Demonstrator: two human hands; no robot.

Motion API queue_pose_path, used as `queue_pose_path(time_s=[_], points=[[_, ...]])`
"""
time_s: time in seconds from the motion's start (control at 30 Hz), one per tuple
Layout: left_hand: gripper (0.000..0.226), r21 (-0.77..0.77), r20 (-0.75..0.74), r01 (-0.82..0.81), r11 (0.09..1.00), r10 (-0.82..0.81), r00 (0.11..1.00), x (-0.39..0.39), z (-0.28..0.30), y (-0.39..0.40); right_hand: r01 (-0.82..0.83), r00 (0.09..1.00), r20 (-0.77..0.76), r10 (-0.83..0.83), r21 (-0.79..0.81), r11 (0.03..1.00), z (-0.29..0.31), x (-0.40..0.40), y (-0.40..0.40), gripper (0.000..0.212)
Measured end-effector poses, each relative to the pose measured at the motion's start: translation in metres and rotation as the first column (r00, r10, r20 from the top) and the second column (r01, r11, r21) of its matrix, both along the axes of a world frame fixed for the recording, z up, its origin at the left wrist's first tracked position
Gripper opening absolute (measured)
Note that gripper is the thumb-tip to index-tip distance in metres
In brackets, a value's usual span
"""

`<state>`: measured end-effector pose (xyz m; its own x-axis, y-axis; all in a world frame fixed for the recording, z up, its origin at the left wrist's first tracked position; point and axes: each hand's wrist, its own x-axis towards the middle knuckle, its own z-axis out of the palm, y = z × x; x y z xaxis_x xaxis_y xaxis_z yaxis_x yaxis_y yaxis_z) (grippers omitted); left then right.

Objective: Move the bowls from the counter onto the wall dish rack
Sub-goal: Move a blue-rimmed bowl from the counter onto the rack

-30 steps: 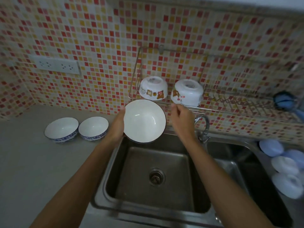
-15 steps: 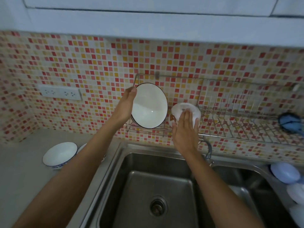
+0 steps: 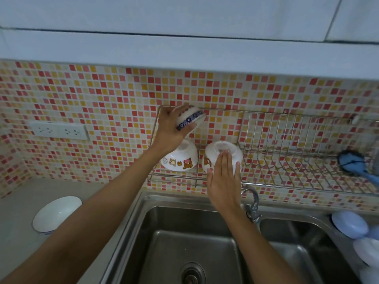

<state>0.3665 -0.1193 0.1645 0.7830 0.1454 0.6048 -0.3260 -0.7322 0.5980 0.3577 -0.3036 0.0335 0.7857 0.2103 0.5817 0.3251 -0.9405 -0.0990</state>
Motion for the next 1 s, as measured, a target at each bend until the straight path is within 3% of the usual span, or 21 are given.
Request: queue_pose_path(time_s=[0.1, 0.23, 0.37, 0.77, 1.0], points=[[0.061, 0.194, 0.03, -0.014, 0.981, 0.008, 1.0, 0.004, -0.02, 0.002, 0.008, 1.0, 0.004, -0.008, -0.009, 1.0, -0.001, 0.001, 0.0, 0.068], [0.061, 0.468, 0.088, -0.071, 0.881, 0.033, 0.996, 0.007, -0.041, 0.007, 0.017, 1.0, 0.007, -0.017, -0.016, 1.0, -0.002, 0.002, 0.001, 0.063], [0.061, 0.589, 0.082, -0.089, 0.803, 0.05, 0.995, 0.009, -0.058, 0.011, 0.029, 1.0, 0.01, -0.029, -0.005, 1.0, -0.002, 0.002, 0.002, 0.061], [0.076, 0.564, -0.072, -0.058, 0.824, 0.119, 0.99, 0.017, -0.086, 0.015, 0.037, 0.999, 0.018, -0.036, -0.019, 0.999, -0.002, 0.001, 0.002, 0.059], [0.086, 0.635, -0.122, -0.02, 0.772, 0.127, 0.984, 0.021, -0.09, 0.015, 0.024, 1.0, 0.013, -0.024, 0.004, 1.0, -0.002, 0.002, 0.002, 0.06]])
